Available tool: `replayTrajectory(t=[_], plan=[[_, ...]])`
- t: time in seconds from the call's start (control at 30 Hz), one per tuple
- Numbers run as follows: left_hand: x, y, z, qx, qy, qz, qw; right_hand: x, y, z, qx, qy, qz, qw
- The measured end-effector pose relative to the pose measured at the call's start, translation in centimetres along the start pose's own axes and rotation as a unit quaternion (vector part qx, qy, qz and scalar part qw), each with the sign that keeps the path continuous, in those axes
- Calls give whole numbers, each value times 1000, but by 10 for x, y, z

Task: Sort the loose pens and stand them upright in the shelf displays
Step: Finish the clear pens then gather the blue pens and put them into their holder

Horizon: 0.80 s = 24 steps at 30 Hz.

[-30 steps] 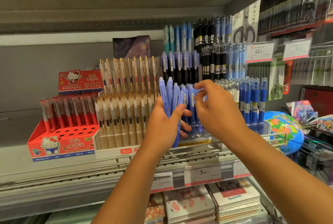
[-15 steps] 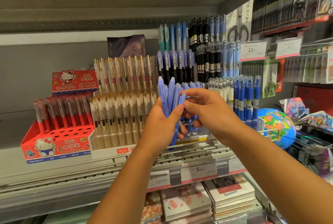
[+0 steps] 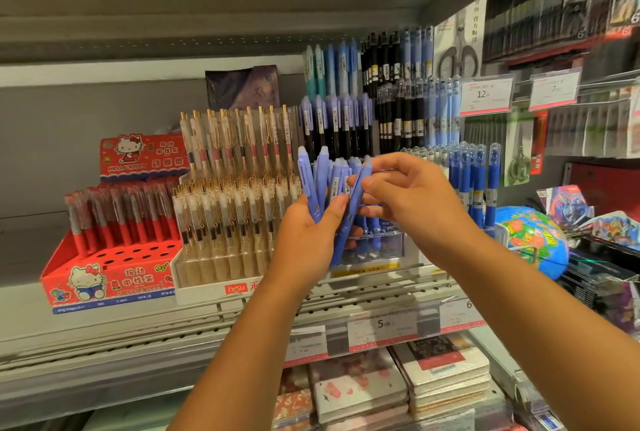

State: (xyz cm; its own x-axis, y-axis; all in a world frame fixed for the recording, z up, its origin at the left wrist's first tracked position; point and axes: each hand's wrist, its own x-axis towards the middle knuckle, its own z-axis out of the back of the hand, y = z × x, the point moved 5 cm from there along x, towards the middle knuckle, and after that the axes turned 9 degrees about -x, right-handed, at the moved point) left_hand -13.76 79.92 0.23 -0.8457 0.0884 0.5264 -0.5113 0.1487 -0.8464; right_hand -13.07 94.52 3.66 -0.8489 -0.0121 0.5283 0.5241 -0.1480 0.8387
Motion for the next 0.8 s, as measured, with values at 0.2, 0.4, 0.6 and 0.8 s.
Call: replayTrajectory(t=[0.2, 0.4, 0.6, 0.8], plan=[[2, 0, 3, -19, -37, 11, 999, 9, 17, 18, -98, -89, 74, 988], [2, -1, 2, -11, -40, 23, 999, 19, 35, 24, -281, -154, 152, 935], [3, 1, 3, -20, -44, 35, 998, 26, 43, 17, -412, -156, 189, 878], [2, 3, 4, -23, -41, 35, 998, 34, 42, 9, -494, -147, 167, 841]])
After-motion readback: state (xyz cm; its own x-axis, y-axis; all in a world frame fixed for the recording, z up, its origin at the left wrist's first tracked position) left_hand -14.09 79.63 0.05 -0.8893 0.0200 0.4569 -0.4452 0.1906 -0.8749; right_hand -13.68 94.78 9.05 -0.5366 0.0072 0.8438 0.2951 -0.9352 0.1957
